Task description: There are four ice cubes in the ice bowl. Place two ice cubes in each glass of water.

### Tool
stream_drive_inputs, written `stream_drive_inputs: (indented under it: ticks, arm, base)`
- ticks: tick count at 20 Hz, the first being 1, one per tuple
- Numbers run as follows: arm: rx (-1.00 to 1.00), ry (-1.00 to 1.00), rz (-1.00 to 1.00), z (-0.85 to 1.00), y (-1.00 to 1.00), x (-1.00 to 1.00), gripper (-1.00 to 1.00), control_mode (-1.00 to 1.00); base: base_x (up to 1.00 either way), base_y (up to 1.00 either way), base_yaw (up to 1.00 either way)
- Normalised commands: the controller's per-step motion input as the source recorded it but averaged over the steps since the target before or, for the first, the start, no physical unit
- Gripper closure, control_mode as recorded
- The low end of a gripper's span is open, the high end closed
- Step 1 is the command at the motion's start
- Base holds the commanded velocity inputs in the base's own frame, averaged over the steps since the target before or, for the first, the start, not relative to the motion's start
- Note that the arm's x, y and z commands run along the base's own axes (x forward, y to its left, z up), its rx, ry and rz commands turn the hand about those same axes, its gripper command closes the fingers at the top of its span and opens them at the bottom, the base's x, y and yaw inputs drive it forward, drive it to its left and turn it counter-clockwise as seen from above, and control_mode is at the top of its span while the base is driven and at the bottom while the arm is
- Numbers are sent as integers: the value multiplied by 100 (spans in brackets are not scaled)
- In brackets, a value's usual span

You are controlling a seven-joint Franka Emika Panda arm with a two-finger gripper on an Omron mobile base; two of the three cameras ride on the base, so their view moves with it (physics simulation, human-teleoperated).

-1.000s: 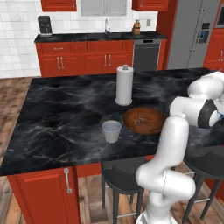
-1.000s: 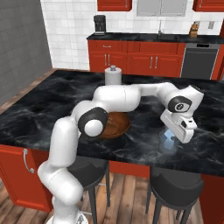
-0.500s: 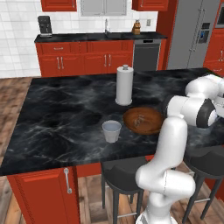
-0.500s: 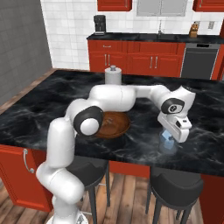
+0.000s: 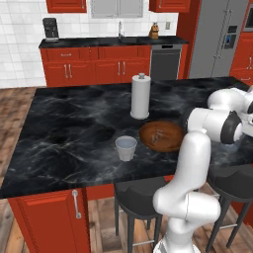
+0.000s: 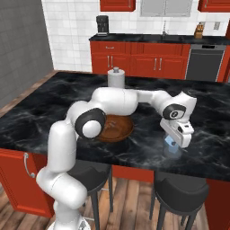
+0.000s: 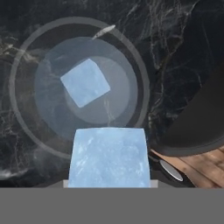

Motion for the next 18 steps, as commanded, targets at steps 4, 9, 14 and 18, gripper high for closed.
stream_drive_inputs:
  ticks: [4, 9, 14, 18]
  arm:
    - [0, 3, 0, -13, 0, 6, 100, -100]
    - [0, 4, 0, -24, 0, 2, 100, -100]
    - [0, 1, 0, -23, 0, 11, 100, -100]
    - [0, 0, 0, -1, 0, 11, 100, -100]
  base:
    - [0, 0, 0]
    - [0, 0, 0]
    - [0, 0, 0]
    - [0, 0, 0]
